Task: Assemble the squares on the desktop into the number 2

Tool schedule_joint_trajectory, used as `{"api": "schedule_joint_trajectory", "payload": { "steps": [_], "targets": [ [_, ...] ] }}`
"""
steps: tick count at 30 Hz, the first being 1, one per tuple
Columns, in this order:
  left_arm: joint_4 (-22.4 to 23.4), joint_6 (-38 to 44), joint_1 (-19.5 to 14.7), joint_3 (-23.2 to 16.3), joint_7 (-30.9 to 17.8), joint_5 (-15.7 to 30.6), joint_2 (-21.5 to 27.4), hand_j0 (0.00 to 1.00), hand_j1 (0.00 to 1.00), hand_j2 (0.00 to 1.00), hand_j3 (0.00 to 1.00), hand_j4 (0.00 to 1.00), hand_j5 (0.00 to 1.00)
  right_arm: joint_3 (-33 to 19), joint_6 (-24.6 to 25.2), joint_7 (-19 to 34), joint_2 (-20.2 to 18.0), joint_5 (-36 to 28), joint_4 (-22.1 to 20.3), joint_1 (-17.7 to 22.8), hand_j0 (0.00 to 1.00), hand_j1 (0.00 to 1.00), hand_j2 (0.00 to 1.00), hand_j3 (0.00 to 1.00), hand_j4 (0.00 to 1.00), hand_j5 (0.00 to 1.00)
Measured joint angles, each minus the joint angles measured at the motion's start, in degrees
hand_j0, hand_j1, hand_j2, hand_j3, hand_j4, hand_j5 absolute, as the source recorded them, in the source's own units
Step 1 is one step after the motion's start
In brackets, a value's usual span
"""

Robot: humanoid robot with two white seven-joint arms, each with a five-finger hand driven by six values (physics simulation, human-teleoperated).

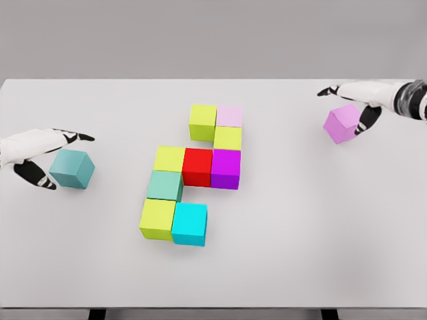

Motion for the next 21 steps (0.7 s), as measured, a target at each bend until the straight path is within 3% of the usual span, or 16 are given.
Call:
{"api": "schedule_joint_trajectory", "payload": {
  "steps": [11,21],
  "targets": [
    [0.41,2.95,0.0,-0.5,0.0,-4.58,-3.06,0.99,0.99,0.99,0.99,0.99,0.99,1.95,-1.77,0.0,1.84,2.03,5.48,-0.79,1.0,1.0,1.0,1.0,1.0,1.0],
    [1.64,4.98,0.0,-0.62,0.0,-6.89,-4.5,0.96,0.96,0.96,0.96,0.96,0.96,2.24,-2.58,0.0,3.15,3.31,7.75,-1.23,1.0,1.0,1.0,1.0,1.0,1.0]
  ]
}}
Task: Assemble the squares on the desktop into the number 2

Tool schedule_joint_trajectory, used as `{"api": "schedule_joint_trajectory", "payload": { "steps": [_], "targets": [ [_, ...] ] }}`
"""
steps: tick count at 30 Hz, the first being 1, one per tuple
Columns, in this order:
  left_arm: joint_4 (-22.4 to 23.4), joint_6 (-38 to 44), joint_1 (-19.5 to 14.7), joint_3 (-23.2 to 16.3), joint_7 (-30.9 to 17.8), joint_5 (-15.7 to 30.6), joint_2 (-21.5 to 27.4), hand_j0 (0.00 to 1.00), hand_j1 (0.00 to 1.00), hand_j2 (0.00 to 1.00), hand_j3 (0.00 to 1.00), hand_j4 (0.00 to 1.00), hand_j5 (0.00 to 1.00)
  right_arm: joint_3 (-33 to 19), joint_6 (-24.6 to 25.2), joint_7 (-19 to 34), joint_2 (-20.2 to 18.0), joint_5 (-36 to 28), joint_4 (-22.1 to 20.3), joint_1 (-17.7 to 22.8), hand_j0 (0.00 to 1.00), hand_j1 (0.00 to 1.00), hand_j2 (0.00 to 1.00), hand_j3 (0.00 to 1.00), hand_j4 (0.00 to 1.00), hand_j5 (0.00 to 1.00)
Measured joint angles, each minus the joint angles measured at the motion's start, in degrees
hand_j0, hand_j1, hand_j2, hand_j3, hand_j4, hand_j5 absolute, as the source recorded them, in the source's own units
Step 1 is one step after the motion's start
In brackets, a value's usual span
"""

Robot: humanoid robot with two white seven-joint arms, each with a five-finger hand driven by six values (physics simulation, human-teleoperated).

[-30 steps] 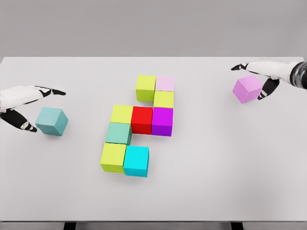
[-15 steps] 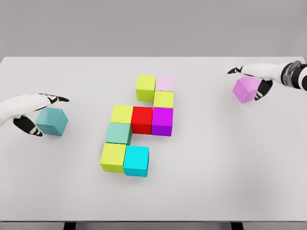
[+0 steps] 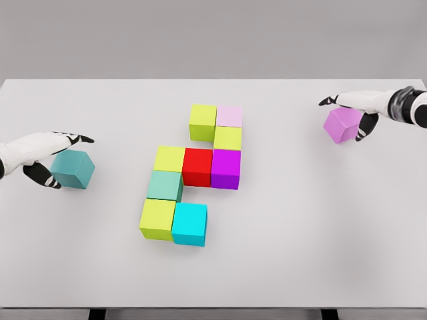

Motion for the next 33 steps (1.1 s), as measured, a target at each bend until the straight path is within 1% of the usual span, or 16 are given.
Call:
{"api": "schedule_joint_trajectory", "payload": {
  "steps": [3,4,7,8,9,10,12,13,15,20,23,24,25,26,29,33],
  "targets": [
    [0.25,0.19,0.0,-0.01,0.0,-1.09,-0.74,0.95,0.95,0.95,0.95,0.95,0.95,0.18,-0.18,0.0,0.23,0.38,0.32,0.0,1.0,1.0,1.0,1.0,1.0,1.0],
    [0.29,0.22,0.0,-0.03,0.0,-1.28,-0.89,0.95,0.95,0.95,0.95,0.95,0.95,0.26,-0.21,0.0,0.3,0.45,0.38,0.0,0.98,0.98,0.98,0.98,0.98,0.98],
    [0.36,0.27,0.09,-0.29,0.0,-1.64,-1.12,0.93,0.93,0.93,0.93,0.93,0.93,0.4,-0.26,0.0,0.51,0.54,0.46,0.0,0.81,0.81,0.81,0.81,0.81,0.81],
    [0.37,0.28,0.09,-0.33,0.0,-1.7,-1.15,0.9,0.9,0.9,0.9,0.9,0.9,0.42,-0.27,0.0,0.54,0.56,0.48,0.0,0.75,0.75,0.75,0.75,0.75,0.75],
    [0.37,0.29,0.09,-0.39,0.0,-1.75,-1.18,0.87,0.87,0.87,0.87,0.87,0.87,0.43,-0.27,0.0,0.57,0.57,0.49,0.0,0.72,0.72,0.72,0.72,0.72,0.72],
    [0.38,0.29,0.17,-0.43,0.0,-1.78,-1.2,0.83,0.83,0.83,0.83,0.83,0.83,0.44,-0.28,0.0,0.58,0.58,0.49,0.0,0.64,0.64,0.64,0.64,0.64,0.64],
    [0.4,0.3,0.18,-0.6,0.0,-1.82,-1.22,0.82,0.82,0.82,0.82,0.82,0.82,0.45,-0.25,0.01,0.57,0.58,0.5,0.0,0.55,0.55,0.55,0.55,0.55,0.55],
    [0.42,0.3,0.26,-0.65,0.0,-1.83,-1.23,0.82,0.82,0.82,0.82,0.82,0.82,0.43,-0.26,0.06,0.53,0.61,0.49,0.0,0.53,0.53,0.53,0.53,0.53,0.53],
    [0.55,0.3,0.26,-0.72,0.0,-1.84,-1.24,0.83,0.83,0.83,0.83,0.83,0.83,0.36,-0.28,0.06,0.48,0.66,0.48,0.0,0.43,0.43,0.43,0.43,0.43,0.43],
    [0.75,0.3,0.53,-0.78,0.0,-2.09,-1.25,0.83,0.83,0.83,0.83,0.83,0.83,0.27,-0.42,0.06,0.23,0.62,0.12,0.0,0.43,0.43,0.43,0.43,0.43,0.43],
    [0.94,0.35,0.61,-0.87,0.03,-2.29,-1.24,0.82,0.82,0.82,0.82,0.82,0.82,-0.16,-1.59,0.04,-0.14,0.22,-0.69,-0.09,0.44,0.44,0.44,0.44,0.44,0.44],
    [1.02,0.41,0.61,-0.88,0.11,-2.22,-1.24,0.81,0.81,0.81,0.81,0.81,0.81,-0.26,-1.88,0.04,-0.28,0.11,-1.33,-0.09,0.44,0.44,0.44,0.44,0.44,0.44],
    [1.07,0.64,0.61,-0.91,0.19,-2.15,-1.23,0.74,0.74,0.74,0.74,0.74,0.74,-0.35,-2.08,0.04,-0.54,0.0,-2.12,-0.26,0.44,0.44,0.44,0.44,0.44,0.44],
    [1.1,0.87,0.61,-0.92,0.28,-2.14,-1.23,0.71,0.71,0.71,0.71,0.71,0.71,-0.41,-2.24,0.04,-0.77,-0.05,-2.96,-0.35,0.44,0.44,0.44,0.44,0.44,0.44],
    [1.11,1.37,0.7,-0.9,0.61,-1.79,-1.22,0.65,0.65,0.65,0.65,0.65,0.65,-0.67,-2.52,0.04,-2.37,-0.25,-7.56,0.09,0.45,0.45,0.45,0.45,0.45,0.45],
    [1.14,1.59,0.62,-0.93,0.01,-2.03,-1.18,0.6,0.6,0.6,0.6,0.6,0.6,-1.75,-2.71,0.03,-6.13,-0.73,-18.49,1.58,0.46,0.46,0.46,0.46,0.46,0.46]
  ]
}}
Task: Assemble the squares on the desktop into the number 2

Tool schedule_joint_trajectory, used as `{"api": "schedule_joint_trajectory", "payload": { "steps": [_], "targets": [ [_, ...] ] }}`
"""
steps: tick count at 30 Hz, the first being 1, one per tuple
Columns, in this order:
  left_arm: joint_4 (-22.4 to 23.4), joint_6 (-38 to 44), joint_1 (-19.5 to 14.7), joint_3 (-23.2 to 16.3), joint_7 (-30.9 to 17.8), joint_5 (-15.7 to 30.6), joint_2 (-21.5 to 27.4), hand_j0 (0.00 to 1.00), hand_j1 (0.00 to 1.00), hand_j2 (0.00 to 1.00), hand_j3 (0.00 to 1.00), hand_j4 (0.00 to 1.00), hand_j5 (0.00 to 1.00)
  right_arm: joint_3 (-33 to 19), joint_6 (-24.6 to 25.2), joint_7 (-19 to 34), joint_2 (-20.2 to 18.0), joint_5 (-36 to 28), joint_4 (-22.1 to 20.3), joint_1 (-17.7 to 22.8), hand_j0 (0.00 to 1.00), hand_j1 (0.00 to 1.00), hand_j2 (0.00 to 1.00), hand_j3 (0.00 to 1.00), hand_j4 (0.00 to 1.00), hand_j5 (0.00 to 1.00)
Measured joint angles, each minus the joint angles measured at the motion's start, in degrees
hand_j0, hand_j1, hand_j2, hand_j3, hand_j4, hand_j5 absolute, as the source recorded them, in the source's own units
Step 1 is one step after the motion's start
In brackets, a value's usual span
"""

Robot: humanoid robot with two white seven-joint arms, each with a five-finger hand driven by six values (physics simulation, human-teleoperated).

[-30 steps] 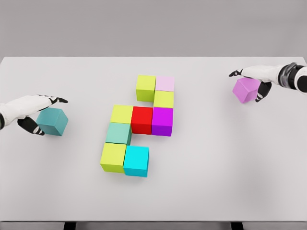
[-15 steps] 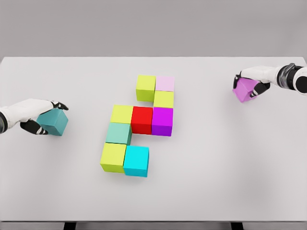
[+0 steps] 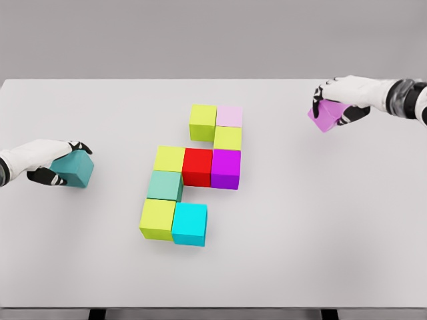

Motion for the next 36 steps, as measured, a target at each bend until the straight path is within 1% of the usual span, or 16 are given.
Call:
{"api": "schedule_joint_trajectory", "payload": {
  "steps": [1,3,4,6,8,10,11,13,16,20,21,23,31,36],
  "targets": [
    [0.01,0.07,0.0,-0.01,0.03,0.03,-0.01,0.59,0.59,0.59,0.59,0.59,0.59,-0.11,-0.28,0.02,-1.07,-0.06,-3.17,0.7,0.47,0.47,0.47,0.47,0.47,0.47],
    [0.02,0.16,0.0,-0.01,-0.05,0.08,-0.02,0.57,0.57,0.57,0.57,0.57,0.57,-0.24,-2.61,0.02,-2.74,-0.24,-8.5,1.85,0.49,0.49,0.49,0.49,0.49,0.49],
    [0.04,0.2,-0.09,0.0,-0.07,0.05,-0.03,0.55,0.55,0.55,0.55,0.55,0.55,-0.23,-4.4,0.01,-3.52,-0.49,-10.75,3.52,0.48,0.48,0.48,0.48,0.48,0.48],
    [0.07,0.33,-0.27,-0.02,0.02,-0.05,-0.05,0.54,0.54,0.54,0.54,0.54,0.54,-0.22,-8.56,0.02,-5.2,-0.94,-14.81,4.4,0.49,0.49,0.49,0.49,0.49,0.49],
    [0.09,0.47,-0.44,0.01,0.02,-0.15,-0.06,0.52,0.52,0.52,0.52,0.52,0.52,-0.11,-13.2,0.0,-6.72,-1.7,-17.49,6.24,0.48,0.48,0.48,0.48,0.48,0.48],
    [0.07,0.85,-0.53,0.12,-0.01,-0.23,-0.07,0.49,0.49,0.49,0.49,0.49,0.49,0.07,-18.29,0.02,-7.77,-2.18,-18.85,6.95,0.48,0.48,0.48,0.48,0.48,0.48],
    [0.06,0.96,-0.62,0.23,-0.01,-0.27,-0.07,0.48,0.48,0.48,0.48,0.48,0.48,0.17,-20.37,0.03,-8.09,-2.3,-19.26,7.56,0.48,0.48,0.48,0.48,0.48,0.48],
    [0.05,1.1,-0.71,0.46,-0.03,-0.35,-0.07,0.46,0.46,0.46,0.46,0.46,0.46,0.48,-22.95,0.03,-8.42,-2.45,-19.77,7.74,0.48,0.48,0.48,0.48,0.48,0.48],
    [0.05,1.2,-1.85,0.65,-0.03,-0.4,-0.1,0.44,0.44,0.44,0.44,0.44,0.44,1.91,-24.68,0.02,-8.35,-2.49,-20.15,7.47,0.48,0.48,0.48,0.48,0.48,0.48],
    [0.04,1.24,-3.69,0.72,-0.04,-0.44,-0.49,0.43,0.43,0.43,0.43,0.43,0.43,4.03,-25.42,0.02,-7.61,-2.46,-20.32,7.39,0.48,0.48,0.48,0.48,0.48,0.48],
    [0.04,1.24,-3.78,0.73,-0.04,-0.46,-0.64,0.43,0.43,0.43,0.43,0.43,0.43,4.57,-25.51,0.02,-7.1,-2.44,-20.36,7.39,0.48,0.48,0.48,0.48,0.48,0.48],
    [0.04,1.24,-5.01,0.72,-0.05,-0.47,-1.24,0.43,0.43,0.43,0.43,0.43,0.43,5.37,-25.6,0.02,-6.11,-2.43,-20.4,7.39,0.48,0.48,0.48,0.48,0.48,0.48],
    [0.13,1.24,-6.33,0.59,-0.06,-0.87,-3.92,0.36,0.36,0.36,0.36,0.36,0.36,7.58,-25.68,0.01,-2.31,-2.43,-20.45,7.21,0.48,0.48,0.48,0.48,0.48,0.48],
    [0.18,1.24,-6.77,0.49,-0.07,-1.5,-5.25,0.34,0.34,0.34,0.34,0.34,0.34,8.22,-25.67,0.0,-0.74,-2.56,-20.45,6.95,0.48,0.48,0.48,0.48,0.48,0.48]
  ]
}}
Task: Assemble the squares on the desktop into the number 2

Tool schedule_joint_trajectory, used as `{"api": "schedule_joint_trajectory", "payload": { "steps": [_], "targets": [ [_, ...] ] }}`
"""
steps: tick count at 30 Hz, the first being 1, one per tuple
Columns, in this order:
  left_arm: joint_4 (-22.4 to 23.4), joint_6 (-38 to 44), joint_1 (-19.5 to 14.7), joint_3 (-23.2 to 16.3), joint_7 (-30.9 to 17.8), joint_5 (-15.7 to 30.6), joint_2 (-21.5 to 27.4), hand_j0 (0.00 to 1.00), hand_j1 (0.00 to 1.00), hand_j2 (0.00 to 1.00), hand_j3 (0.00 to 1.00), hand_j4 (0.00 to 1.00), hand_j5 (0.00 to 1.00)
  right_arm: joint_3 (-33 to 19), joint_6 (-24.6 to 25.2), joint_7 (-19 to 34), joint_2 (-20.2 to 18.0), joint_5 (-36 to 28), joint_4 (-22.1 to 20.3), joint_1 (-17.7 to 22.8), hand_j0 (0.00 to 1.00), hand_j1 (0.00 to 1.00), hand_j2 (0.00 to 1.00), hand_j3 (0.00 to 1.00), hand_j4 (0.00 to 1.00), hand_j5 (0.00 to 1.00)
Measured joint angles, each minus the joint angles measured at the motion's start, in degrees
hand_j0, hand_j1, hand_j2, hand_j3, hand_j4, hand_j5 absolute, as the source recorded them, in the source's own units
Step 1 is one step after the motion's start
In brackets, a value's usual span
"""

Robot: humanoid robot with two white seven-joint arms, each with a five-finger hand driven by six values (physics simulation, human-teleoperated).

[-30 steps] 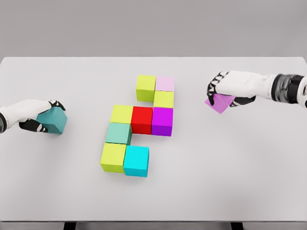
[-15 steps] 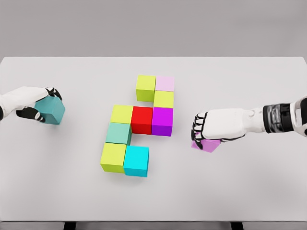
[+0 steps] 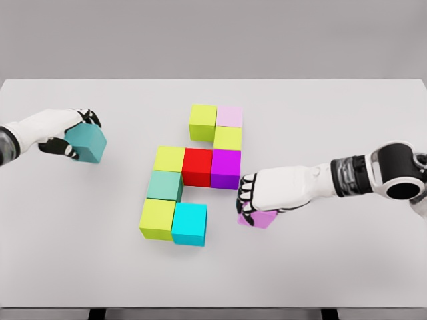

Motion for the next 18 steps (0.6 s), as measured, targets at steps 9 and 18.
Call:
{"api": "schedule_joint_trajectory", "payload": {
  "steps": [9,18],
  "targets": [
    [1.66,0.0,-2.28,-0.4,0.0,-2.73,-4.31,0.34,0.34,0.34,0.34,0.34,0.34,0.44,0.0,-0.01,1.64,-3.98,-0.08,-1.58,0.48,0.48,0.48,0.48,0.48,0.48],
    [5.08,-0.13,-4.4,-0.6,0.0,-7.17,-9.96,0.33,0.33,0.33,0.33,0.33,0.33,2.44,-0.01,0.0,3.04,-4.44,-0.16,-1.41,0.6,0.6,0.6,0.6,0.6,0.6]
  ]
}}
